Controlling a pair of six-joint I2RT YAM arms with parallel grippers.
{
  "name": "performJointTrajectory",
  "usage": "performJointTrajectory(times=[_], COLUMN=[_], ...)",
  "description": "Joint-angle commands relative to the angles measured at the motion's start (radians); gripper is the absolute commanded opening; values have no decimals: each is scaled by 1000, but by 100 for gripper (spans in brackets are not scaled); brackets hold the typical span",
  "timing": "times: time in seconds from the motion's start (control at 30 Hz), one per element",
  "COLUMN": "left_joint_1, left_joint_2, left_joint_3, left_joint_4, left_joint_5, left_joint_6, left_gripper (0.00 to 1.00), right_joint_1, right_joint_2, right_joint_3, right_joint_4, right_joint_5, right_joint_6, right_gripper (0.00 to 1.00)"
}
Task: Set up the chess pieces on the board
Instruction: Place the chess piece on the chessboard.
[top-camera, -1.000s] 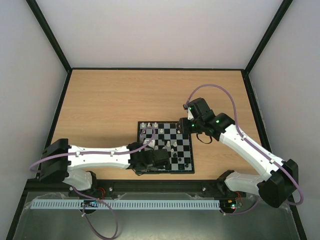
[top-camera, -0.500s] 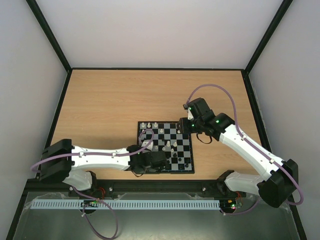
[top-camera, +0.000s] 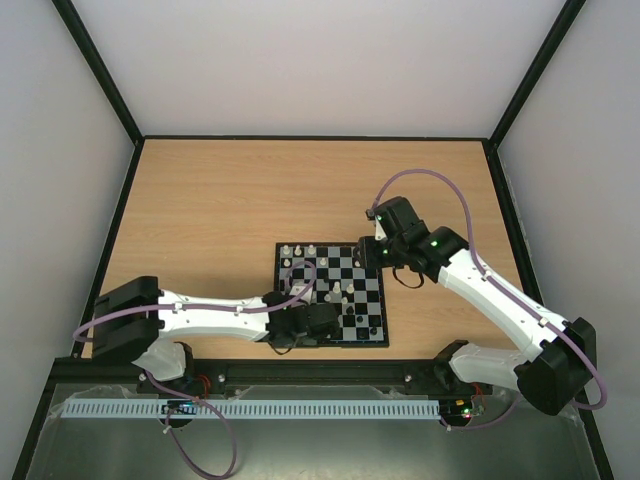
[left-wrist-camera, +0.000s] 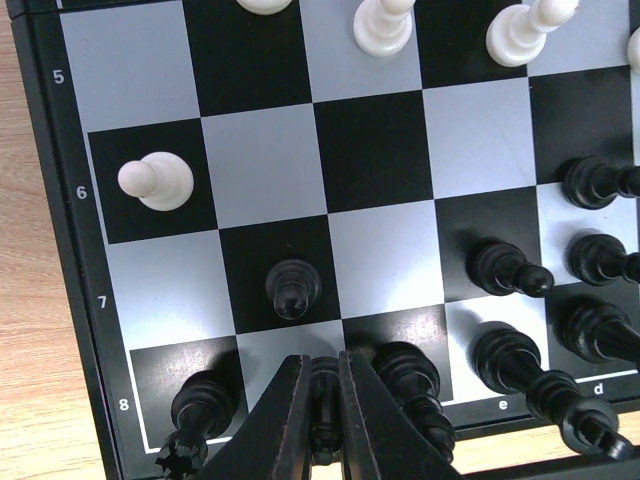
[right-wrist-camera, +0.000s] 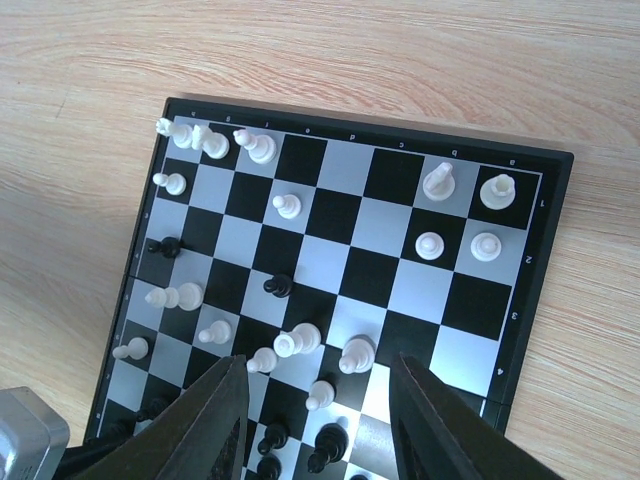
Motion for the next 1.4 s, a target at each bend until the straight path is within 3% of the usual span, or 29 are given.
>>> performJointTrajectory(times=[0.0,1.03,1.37], left_joint_1=[5,-4,-8], left_joint_2=[23,48,63], left_joint_3=[-12,-2,31], left_joint_4=[2,-52,-64], left_joint_5=[-5,-16,-23], left_joint_6=[7,-9,6], left_gripper=[9,10,22], right_joint_1=[11,29,31], right_joint_2=[4,16,16], right_joint_3=[-16,-21,-23], right_joint_4=[-18,-16,-15], right_joint_5=[8,16,17], right_joint_6=[-10,-10,-10], right_gripper=[40,40,40])
